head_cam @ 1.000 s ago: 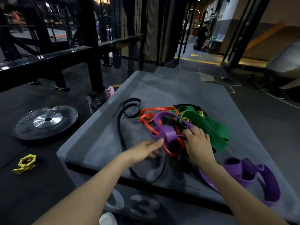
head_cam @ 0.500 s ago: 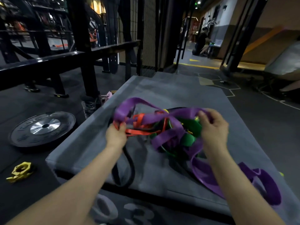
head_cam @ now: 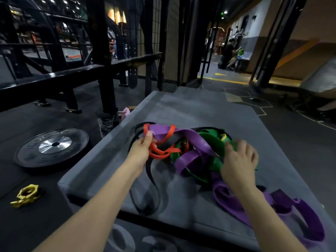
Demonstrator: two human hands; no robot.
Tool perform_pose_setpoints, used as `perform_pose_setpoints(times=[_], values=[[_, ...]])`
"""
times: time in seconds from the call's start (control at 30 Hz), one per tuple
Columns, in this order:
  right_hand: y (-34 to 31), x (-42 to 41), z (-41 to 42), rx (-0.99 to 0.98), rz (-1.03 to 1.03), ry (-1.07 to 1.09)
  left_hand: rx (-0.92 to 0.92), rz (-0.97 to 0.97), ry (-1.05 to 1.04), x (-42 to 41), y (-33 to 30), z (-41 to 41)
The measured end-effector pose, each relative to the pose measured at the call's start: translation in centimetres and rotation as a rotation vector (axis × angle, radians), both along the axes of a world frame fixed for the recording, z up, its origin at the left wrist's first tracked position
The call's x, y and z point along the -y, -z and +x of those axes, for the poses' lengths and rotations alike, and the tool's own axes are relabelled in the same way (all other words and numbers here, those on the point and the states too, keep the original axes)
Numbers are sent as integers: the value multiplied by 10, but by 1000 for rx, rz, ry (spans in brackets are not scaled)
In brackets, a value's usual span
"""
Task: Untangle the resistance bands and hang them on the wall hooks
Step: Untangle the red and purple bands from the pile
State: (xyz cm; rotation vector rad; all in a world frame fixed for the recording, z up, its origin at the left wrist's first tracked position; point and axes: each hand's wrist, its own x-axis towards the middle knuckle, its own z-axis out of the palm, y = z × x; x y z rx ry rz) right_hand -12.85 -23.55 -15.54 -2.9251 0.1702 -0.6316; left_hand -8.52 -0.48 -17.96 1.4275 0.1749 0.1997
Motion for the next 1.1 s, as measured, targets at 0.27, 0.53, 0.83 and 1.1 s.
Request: perform_pose_setpoints(times=[0.27,0.53,0.83,1.1], values=[[-4,-71,3,-78,130,-454,139,189,247,1,-11,-24],[-18,-60,8,-139,291,-486,164,256,135,-17,-10,-24],[-72,-29,16,-32,549,-402,274,765,-133,0,-75,0],[-185,1,42,275,663,-405,441,922,-166,34,-211,43]])
